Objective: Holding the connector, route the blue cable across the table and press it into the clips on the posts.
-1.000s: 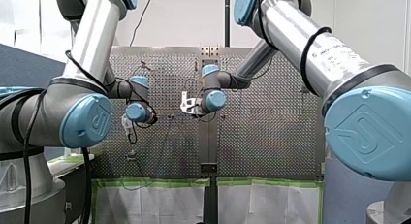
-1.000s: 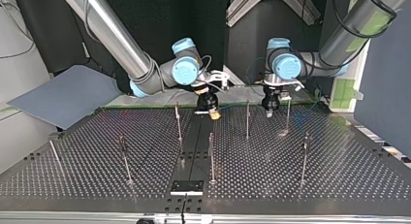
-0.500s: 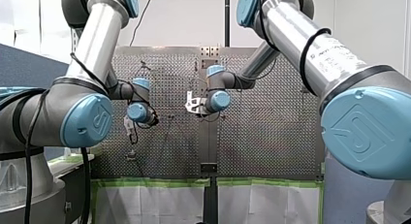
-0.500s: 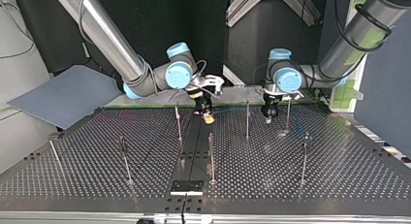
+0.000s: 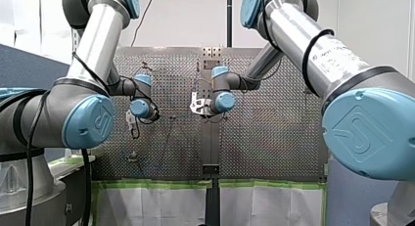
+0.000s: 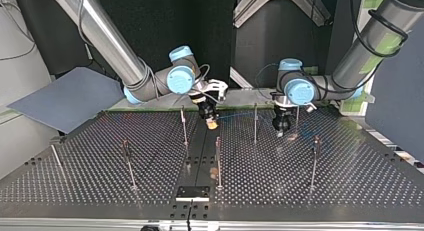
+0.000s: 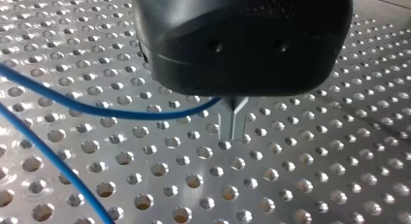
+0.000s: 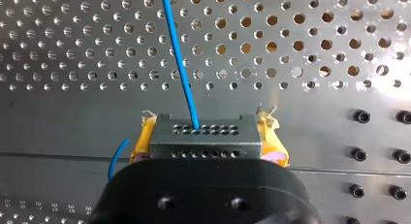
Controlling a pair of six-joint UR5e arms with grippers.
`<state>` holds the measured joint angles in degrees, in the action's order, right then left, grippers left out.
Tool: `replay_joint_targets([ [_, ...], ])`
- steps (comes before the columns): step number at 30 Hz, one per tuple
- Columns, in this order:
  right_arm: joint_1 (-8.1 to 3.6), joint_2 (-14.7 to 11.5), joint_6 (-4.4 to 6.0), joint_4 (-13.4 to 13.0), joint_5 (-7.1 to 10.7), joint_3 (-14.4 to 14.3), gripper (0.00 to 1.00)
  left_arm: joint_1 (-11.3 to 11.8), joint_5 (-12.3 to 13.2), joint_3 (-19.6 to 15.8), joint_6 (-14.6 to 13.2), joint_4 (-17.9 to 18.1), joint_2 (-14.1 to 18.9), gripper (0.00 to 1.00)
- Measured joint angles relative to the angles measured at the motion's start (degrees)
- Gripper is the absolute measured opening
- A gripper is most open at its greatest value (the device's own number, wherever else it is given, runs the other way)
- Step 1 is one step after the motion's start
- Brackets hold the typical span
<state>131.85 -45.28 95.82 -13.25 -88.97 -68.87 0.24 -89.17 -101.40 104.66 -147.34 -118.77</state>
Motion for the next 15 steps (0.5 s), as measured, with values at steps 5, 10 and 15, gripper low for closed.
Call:
replay_joint_targets([
  [5,-0.09,0.01,0.0,0.03,0.1,0.0,0.0,-0.68,-2.07,-0.36,-1.43,-2.31,0.05,1.0],
  [10,-0.13,0.01,0.12,0.06,0.15,0.0,0.0,-1.47,-4.33,-1.66,-3.32,-4.81,0.13,1.0],
  [15,-0.42,0.02,0.42,0.08,0.15,0.0,0.0,-2.48,-5.07,-3.24,-3.87,-6.09,0.93,1.0],
])
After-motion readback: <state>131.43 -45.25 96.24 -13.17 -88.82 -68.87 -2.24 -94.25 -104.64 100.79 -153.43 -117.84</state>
